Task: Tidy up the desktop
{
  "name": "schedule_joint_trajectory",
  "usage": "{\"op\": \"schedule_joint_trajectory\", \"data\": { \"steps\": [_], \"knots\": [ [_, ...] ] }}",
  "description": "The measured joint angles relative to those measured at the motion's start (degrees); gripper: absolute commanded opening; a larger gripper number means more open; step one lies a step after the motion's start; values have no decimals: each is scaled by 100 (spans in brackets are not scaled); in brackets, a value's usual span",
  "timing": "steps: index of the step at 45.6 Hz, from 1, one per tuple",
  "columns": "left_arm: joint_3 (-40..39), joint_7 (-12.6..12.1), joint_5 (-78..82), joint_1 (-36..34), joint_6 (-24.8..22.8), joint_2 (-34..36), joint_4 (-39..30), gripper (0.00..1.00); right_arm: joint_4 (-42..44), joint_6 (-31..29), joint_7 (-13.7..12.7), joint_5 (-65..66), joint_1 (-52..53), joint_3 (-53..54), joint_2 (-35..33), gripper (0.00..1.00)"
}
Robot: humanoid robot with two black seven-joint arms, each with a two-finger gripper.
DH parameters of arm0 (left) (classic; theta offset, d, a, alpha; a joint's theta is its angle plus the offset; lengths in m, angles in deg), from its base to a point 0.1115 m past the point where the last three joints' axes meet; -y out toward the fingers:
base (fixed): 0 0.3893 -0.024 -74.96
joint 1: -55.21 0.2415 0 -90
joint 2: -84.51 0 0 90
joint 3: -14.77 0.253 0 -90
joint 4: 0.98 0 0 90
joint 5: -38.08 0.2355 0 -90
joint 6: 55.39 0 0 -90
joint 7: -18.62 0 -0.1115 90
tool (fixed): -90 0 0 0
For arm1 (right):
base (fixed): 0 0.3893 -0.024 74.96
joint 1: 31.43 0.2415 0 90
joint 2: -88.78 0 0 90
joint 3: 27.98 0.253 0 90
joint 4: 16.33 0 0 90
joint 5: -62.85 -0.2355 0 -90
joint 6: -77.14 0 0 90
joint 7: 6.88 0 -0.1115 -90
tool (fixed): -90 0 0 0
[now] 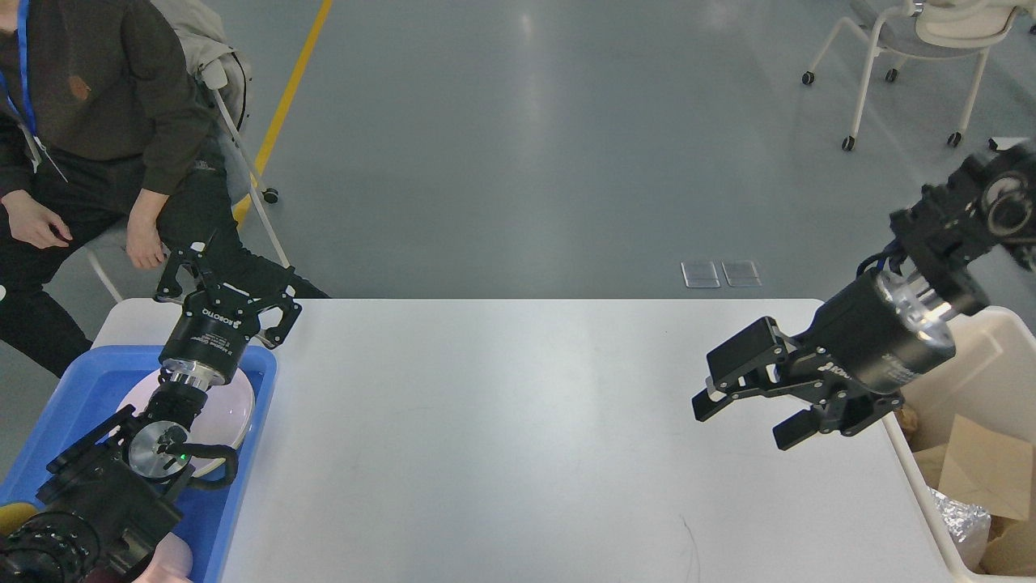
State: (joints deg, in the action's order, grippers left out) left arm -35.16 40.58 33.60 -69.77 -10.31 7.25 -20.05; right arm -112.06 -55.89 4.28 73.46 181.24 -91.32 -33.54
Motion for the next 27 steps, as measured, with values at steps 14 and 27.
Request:
{"op": "schedule_joint_trajectory", "data": {
  "steps": [14, 27],
  "knots": [
    [0, 0, 0, 0, 0, -5, 0, 100, 150, 763, -8, -181, -1179, 622, 434, 100],
    [0, 0, 0, 0, 0, -9, 0, 100, 213, 987, -8, -230, -1794, 949, 623, 100]
  ]
}}
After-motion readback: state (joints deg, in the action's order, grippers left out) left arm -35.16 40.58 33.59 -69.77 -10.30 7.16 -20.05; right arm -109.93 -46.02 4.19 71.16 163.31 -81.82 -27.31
